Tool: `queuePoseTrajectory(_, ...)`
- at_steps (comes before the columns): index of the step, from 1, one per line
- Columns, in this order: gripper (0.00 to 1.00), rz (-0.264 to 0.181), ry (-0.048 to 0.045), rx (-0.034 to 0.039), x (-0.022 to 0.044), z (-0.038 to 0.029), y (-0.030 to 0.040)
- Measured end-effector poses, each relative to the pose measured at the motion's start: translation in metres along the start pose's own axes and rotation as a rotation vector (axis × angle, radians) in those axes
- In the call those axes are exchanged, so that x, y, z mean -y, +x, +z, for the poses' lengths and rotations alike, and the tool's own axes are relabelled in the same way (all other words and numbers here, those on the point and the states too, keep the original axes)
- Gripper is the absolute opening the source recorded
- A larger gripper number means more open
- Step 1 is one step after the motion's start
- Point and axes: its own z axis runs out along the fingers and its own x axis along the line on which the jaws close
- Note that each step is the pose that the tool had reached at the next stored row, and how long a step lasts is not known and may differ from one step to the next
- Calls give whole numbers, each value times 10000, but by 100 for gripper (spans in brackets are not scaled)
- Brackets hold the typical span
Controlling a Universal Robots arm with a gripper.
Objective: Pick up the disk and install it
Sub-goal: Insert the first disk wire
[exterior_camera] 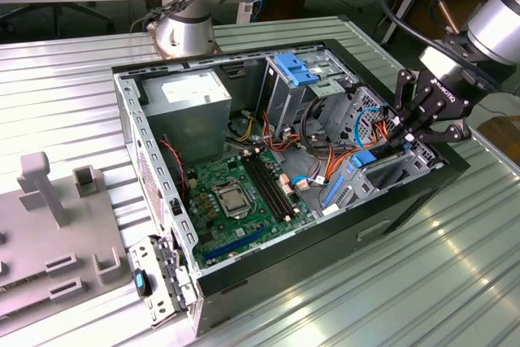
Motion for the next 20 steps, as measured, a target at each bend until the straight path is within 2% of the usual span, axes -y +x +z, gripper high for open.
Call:
queuePoseTrajectory(5, 18, 187, 20, 15, 2, 0, -1)
queuePoseTrajectory(11, 18, 187, 21, 14, 3, 9, 2)
queuePoseTrajectory(13, 18, 188, 20, 9, 5, 32, 5)
queuePoseTrajectory(16, 18, 186, 19, 38, 7, 52, 13)
queuePoseTrajectory(20, 18, 185, 21, 43, 7, 52, 17)
